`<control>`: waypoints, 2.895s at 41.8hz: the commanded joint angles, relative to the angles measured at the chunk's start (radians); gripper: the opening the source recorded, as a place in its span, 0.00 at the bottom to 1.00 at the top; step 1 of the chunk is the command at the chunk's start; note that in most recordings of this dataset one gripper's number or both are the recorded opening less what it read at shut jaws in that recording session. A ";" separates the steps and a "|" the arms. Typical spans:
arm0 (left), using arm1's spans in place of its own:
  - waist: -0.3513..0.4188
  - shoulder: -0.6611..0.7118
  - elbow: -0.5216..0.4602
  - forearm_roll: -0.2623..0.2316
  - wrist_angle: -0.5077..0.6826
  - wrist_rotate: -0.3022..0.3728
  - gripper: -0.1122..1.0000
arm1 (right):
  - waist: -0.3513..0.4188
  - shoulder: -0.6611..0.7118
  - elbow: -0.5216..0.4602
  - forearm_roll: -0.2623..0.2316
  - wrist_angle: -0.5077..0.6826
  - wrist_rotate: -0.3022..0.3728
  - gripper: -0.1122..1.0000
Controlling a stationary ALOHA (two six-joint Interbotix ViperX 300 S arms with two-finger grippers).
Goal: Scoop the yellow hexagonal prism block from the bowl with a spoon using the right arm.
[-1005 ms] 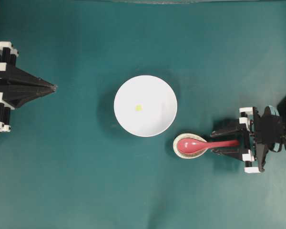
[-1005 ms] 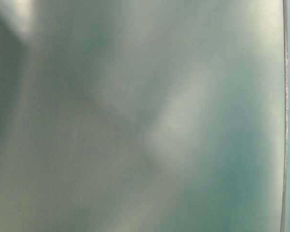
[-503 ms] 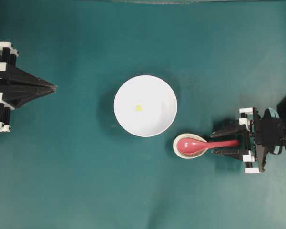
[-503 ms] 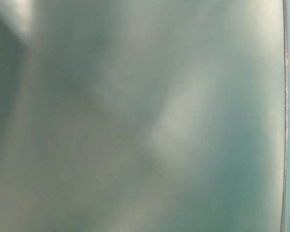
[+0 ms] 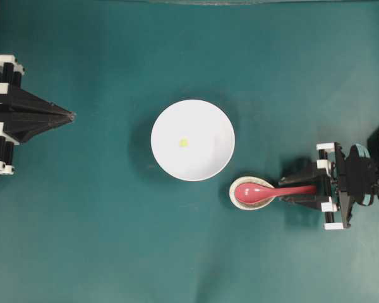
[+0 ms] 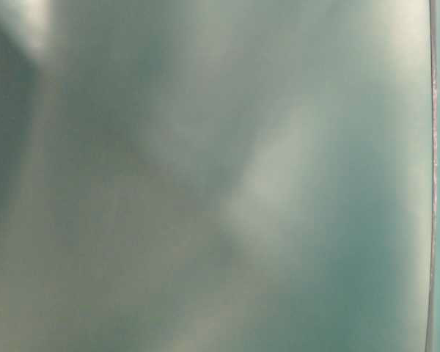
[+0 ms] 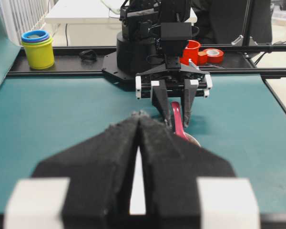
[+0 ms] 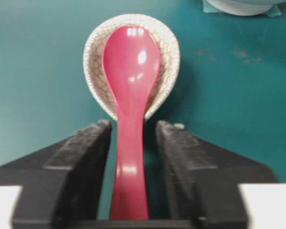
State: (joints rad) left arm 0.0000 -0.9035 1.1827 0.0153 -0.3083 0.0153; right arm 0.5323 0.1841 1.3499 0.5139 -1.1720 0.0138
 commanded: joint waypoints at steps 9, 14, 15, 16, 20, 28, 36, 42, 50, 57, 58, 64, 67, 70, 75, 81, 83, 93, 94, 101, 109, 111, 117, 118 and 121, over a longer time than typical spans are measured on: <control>0.002 0.003 -0.023 0.003 -0.011 0.000 0.10 | 0.005 -0.015 -0.005 -0.002 -0.011 -0.002 0.30; 0.002 0.003 -0.023 0.003 -0.008 0.000 0.10 | 0.005 -0.038 -0.008 -0.002 -0.011 -0.002 0.30; 0.002 0.003 -0.023 0.003 -0.006 0.002 0.10 | 0.005 -0.046 -0.008 -0.002 -0.011 -0.002 0.30; 0.000 0.003 -0.023 0.003 -0.005 0.002 0.10 | 0.005 -0.052 -0.006 -0.002 -0.008 -0.002 0.30; 0.002 -0.003 -0.023 0.003 -0.005 0.003 0.10 | 0.005 -0.095 -0.006 -0.002 -0.002 -0.002 0.30; 0.038 -0.025 -0.025 0.003 0.008 0.002 0.10 | -0.006 -0.207 -0.002 -0.002 0.041 -0.006 0.30; 0.064 -0.028 -0.025 0.003 0.020 -0.012 0.10 | -0.057 -0.339 -0.018 -0.002 0.184 -0.015 0.30; 0.064 -0.026 -0.025 0.003 0.028 -0.017 0.10 | -0.133 -0.448 -0.051 -0.002 0.367 -0.061 0.30; 0.064 -0.021 -0.025 0.003 0.035 -0.018 0.10 | -0.255 -0.565 -0.127 -0.002 0.637 -0.164 0.30; 0.057 -0.020 -0.023 0.003 0.043 -0.021 0.10 | -0.382 -0.623 -0.229 -0.002 0.891 -0.252 0.30; 0.055 -0.020 -0.023 0.002 0.043 -0.026 0.10 | -0.396 -0.626 -0.238 -0.002 0.919 -0.261 0.30; 0.040 -0.017 -0.023 0.003 0.044 -0.043 0.10 | -0.483 -0.621 -0.302 -0.005 1.063 -0.307 0.30; 0.038 -0.017 -0.023 0.003 0.046 -0.043 0.10 | -0.514 -0.617 -0.328 -0.005 1.098 -0.321 0.30; 0.038 -0.017 -0.025 0.003 0.054 -0.043 0.10 | -0.543 -0.611 -0.350 -0.009 1.132 -0.324 0.30; 0.038 -0.017 -0.023 0.002 0.066 -0.043 0.10 | -0.584 -0.594 -0.385 -0.018 1.187 -0.327 0.30; 0.038 -0.017 -0.023 0.003 0.066 -0.043 0.10 | -0.621 -0.558 -0.440 -0.032 1.279 -0.327 0.30; 0.038 -0.017 -0.023 0.003 0.067 -0.043 0.10 | -0.630 -0.540 -0.466 -0.043 1.313 -0.327 0.30; 0.038 -0.017 -0.023 0.003 0.067 -0.041 0.10 | -0.647 -0.414 -0.592 -0.107 1.453 -0.319 0.30; 0.038 -0.017 -0.023 0.003 0.067 -0.041 0.10 | -0.649 -0.399 -0.609 -0.114 1.470 -0.319 0.30; 0.038 -0.017 -0.025 0.003 0.067 -0.040 0.10 | -0.657 -0.322 -0.693 -0.147 1.537 -0.318 0.30; 0.038 -0.017 -0.025 0.003 0.066 -0.040 0.10 | -0.666 -0.273 -0.738 -0.173 1.566 -0.314 0.30; 0.038 -0.018 -0.025 0.003 0.066 -0.040 0.10 | -0.667 -0.267 -0.741 -0.173 1.566 -0.314 0.30; 0.038 -0.018 -0.025 0.003 0.066 -0.038 0.10 | -0.675 -0.249 -0.741 -0.173 1.566 -0.313 0.30; 0.038 -0.018 -0.025 0.003 0.066 -0.038 0.10 | -0.675 -0.247 -0.741 -0.173 1.565 -0.313 0.30; 0.038 -0.018 -0.025 0.003 0.066 -0.037 0.10 | -0.676 -0.241 -0.741 -0.173 1.562 -0.314 0.30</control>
State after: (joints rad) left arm 0.0399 -0.9281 1.1827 0.0169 -0.2362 -0.0230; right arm -0.1411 -0.0460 0.6289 0.3421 0.3958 -0.3022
